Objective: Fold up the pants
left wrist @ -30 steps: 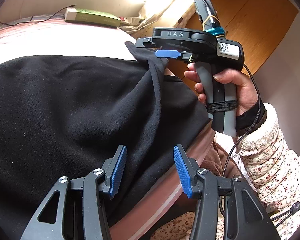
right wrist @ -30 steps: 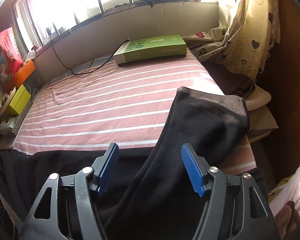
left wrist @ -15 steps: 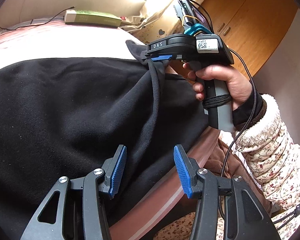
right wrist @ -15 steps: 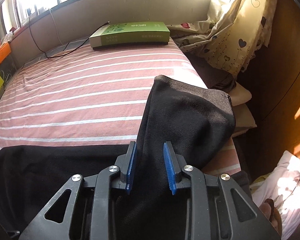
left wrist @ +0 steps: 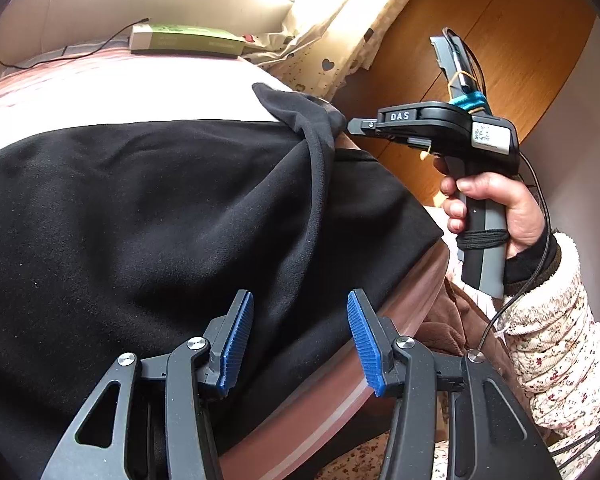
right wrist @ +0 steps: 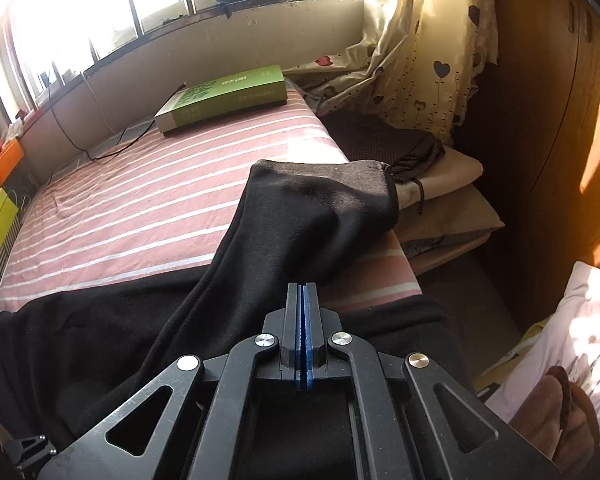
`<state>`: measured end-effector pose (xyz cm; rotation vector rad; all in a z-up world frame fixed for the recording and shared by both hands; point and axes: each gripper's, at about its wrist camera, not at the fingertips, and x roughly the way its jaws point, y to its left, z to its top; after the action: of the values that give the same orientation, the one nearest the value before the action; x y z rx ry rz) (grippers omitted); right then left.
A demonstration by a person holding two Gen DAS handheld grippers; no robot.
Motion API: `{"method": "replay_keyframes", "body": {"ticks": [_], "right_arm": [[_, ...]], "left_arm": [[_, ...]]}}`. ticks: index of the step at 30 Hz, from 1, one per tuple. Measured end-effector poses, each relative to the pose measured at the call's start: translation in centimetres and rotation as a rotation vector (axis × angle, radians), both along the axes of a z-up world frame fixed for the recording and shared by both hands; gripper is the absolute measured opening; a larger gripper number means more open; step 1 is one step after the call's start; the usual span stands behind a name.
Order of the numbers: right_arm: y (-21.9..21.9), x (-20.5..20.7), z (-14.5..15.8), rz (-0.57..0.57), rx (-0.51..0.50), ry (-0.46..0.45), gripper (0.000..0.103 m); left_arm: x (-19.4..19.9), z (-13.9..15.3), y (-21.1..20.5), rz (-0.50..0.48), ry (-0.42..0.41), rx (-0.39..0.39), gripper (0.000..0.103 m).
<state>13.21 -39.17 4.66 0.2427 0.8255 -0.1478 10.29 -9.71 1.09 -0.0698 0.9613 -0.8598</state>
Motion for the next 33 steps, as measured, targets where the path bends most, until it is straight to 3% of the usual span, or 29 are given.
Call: {"method": "replay_keyframes", "body": {"ticks": [5, 13, 15, 17, 19, 26, 30, 32, 33], "right_arm": [[-0.7, 0.6, 0.7, 0.033, 0.124, -0.027, 0.001], [3.0, 4.7, 0.9, 0.125, 0.075, 0.051, 0.008], [3.9, 5.6, 0.6, 0.153, 0.064, 0.084, 0.017], [4.4, 6.4, 0.1, 0.148, 0.048, 0.122, 0.040], [4.8, 7.3, -0.1, 0.149, 0.037, 0.138, 0.045], [6.0, 10.4, -2.2, 0.095, -0.121, 0.300, 0.045], [6.2, 10.6, -2.7, 0.069, -0.210, 0.316, 0.044], [6.0, 10.6, -2.8, 0.050, -0.244, 0.319, 0.029], [5.9, 10.7, -2.8, 0.048, -0.252, 0.318, 0.027]], "left_arm": [[0.0, 0.0, 0.1, -0.008, 0.009, -0.021, 0.063], [0.6, 0.0, 0.2, -0.017, 0.029, -0.056, 0.063], [0.6, -0.1, 0.1, -0.031, 0.030, -0.053, 0.063], [0.7, -0.1, 0.1, -0.043, 0.031, -0.053, 0.063], [0.9, -0.2, 0.1, -0.056, 0.035, -0.057, 0.063], [1.3, -0.6, 0.4, -0.066, 0.050, -0.094, 0.063], [1.3, -0.5, 0.2, -0.070, 0.054, -0.096, 0.063], [1.3, -0.5, 0.1, -0.073, 0.057, -0.096, 0.063], [1.3, -0.5, 0.1, -0.072, 0.057, -0.095, 0.063]]}}
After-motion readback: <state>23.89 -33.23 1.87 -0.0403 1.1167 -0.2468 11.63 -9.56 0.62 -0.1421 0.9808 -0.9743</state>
